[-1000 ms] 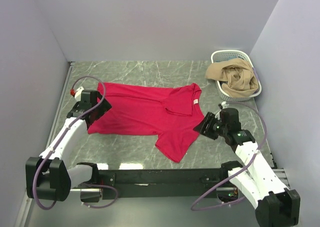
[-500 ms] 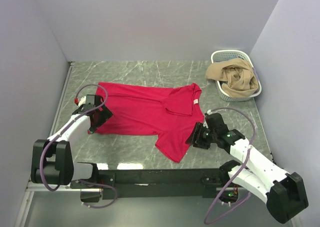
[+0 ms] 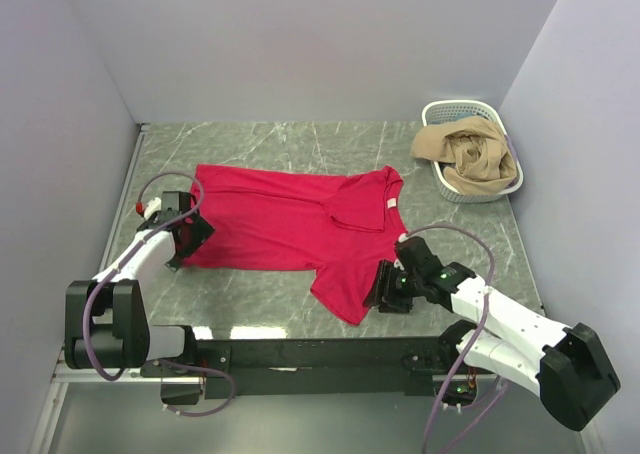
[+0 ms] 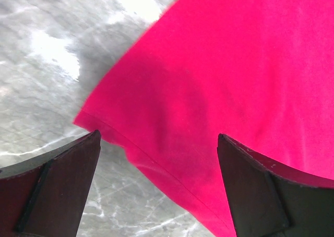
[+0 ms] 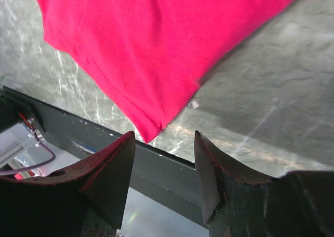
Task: Fold and stack the t-shirts
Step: Fold the tshirt
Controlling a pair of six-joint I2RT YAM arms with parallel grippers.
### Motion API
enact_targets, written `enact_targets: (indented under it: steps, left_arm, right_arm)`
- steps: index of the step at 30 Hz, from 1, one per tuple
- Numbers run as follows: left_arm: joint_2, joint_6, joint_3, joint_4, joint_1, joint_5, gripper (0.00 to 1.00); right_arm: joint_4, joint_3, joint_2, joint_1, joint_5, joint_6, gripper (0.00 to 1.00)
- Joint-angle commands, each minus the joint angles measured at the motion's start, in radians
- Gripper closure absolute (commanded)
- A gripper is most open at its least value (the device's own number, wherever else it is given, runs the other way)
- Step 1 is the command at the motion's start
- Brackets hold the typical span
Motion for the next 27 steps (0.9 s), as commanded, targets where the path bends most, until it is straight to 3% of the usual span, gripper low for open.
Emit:
enact_targets:
  steps: [1, 22, 27]
  left_arm:
    - [-0.009, -0.031, -0.001, -0.009, 0.027, -0.055, 0.01]
    - [0.06, -0.053, 0.022, -0.001, 0.033, -0.092, 0.01]
    - [0.047, -0.06, 0.007, -0.009, 0.033, -0.09, 0.0]
  right_arm:
    - [0.049, 0.005, 0.026, 0.047, -0.018, 0.046, 0.44]
    - [0.224, 0.03, 0.29, 0.216, 0.024, 0.132, 0.45]
    - [0.241, 0.042, 0.322, 0.235, 0.042, 0.135, 0.56]
